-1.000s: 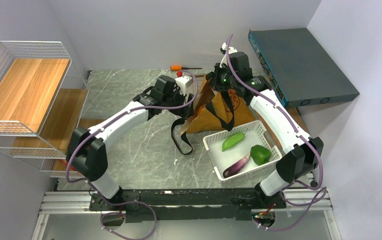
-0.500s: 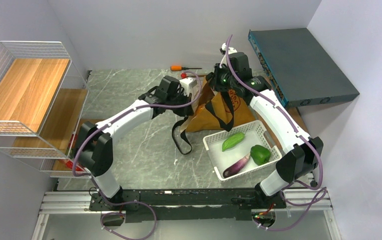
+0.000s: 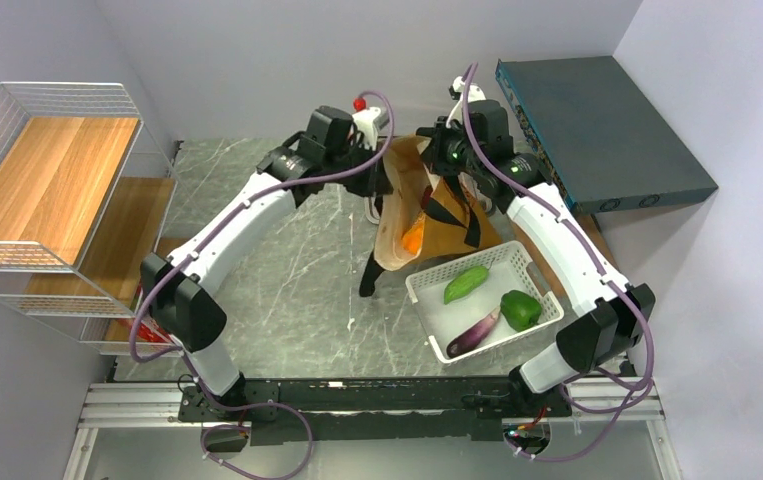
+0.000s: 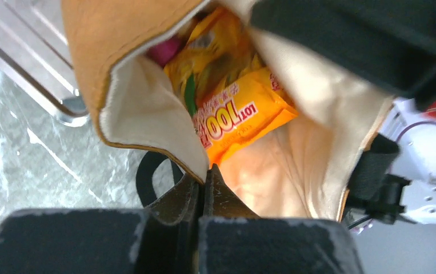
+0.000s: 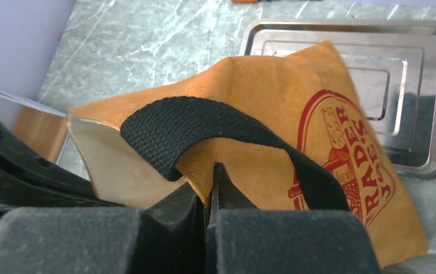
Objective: Place the food into the grocery bag and tie it
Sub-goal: Place the snack in the grocery bag, then adjust the grocery bag at the center of the board.
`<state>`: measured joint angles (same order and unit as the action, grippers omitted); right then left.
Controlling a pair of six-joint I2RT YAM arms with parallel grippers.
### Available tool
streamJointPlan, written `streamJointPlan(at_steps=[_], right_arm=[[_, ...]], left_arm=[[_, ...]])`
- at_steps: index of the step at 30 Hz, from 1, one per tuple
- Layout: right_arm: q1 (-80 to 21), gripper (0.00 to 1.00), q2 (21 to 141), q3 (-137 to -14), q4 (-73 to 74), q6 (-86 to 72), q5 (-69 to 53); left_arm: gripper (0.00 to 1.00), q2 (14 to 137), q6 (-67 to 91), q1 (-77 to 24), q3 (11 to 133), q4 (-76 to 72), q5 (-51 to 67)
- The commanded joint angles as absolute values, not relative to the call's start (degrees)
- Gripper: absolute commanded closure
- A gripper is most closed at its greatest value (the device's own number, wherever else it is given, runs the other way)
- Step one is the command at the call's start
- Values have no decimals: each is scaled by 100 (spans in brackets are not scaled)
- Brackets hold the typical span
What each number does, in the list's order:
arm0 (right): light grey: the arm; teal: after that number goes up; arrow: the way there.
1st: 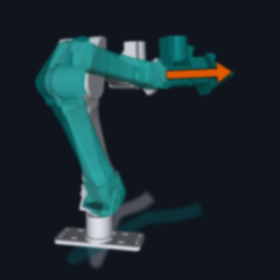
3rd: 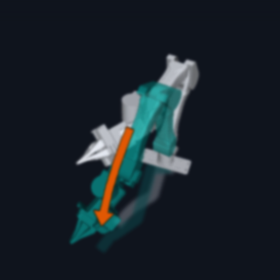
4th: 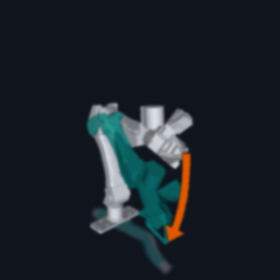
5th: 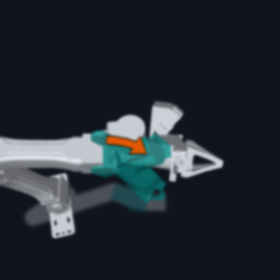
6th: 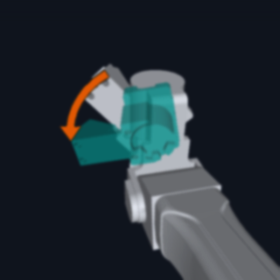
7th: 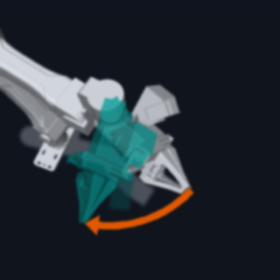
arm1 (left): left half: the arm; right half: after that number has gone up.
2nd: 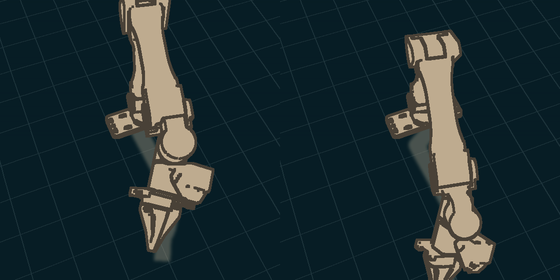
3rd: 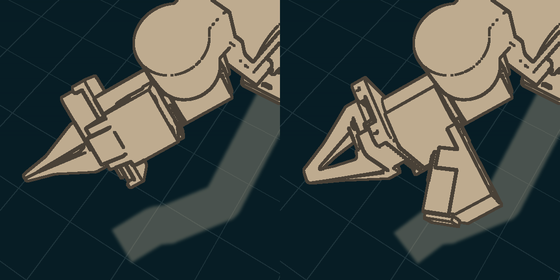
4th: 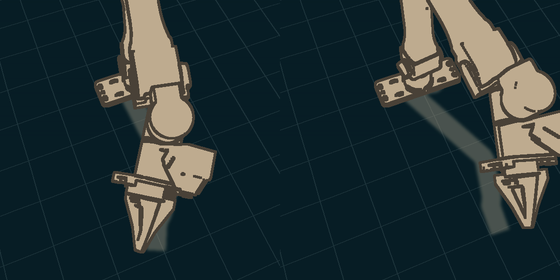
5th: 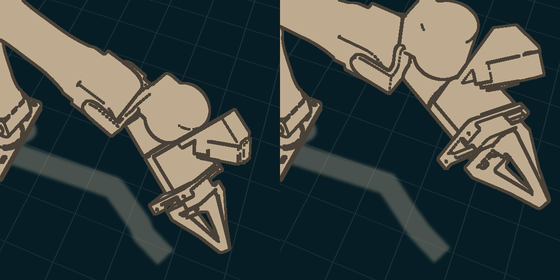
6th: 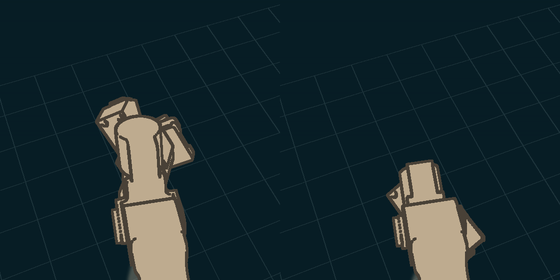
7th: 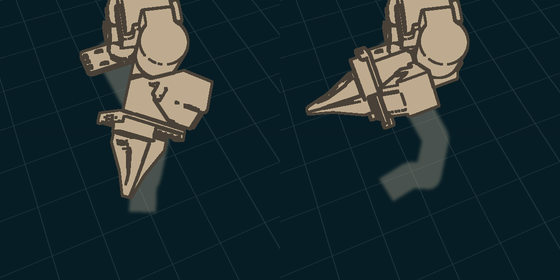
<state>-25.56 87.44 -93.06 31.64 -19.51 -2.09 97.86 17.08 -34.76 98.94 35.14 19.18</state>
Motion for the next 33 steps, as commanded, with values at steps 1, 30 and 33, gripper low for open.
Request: streamJointPlan(at_steps=[1, 30, 33], right_arm=[[-2568, 100, 8525, -9284, 2883, -1938, -271], [-2519, 100, 8572, -10532, 3048, -1795, 349], [-2455, 100, 8550, -10659, 3193, -1912, 210]], left_arm=[[100, 9200, 2320, -3351, 10955, 2995, 1796], [100, 8965, 5527, -2163, 11677, 239, 2842], [100, 8767, 5451, -2094, 11680, 720, 2578]])
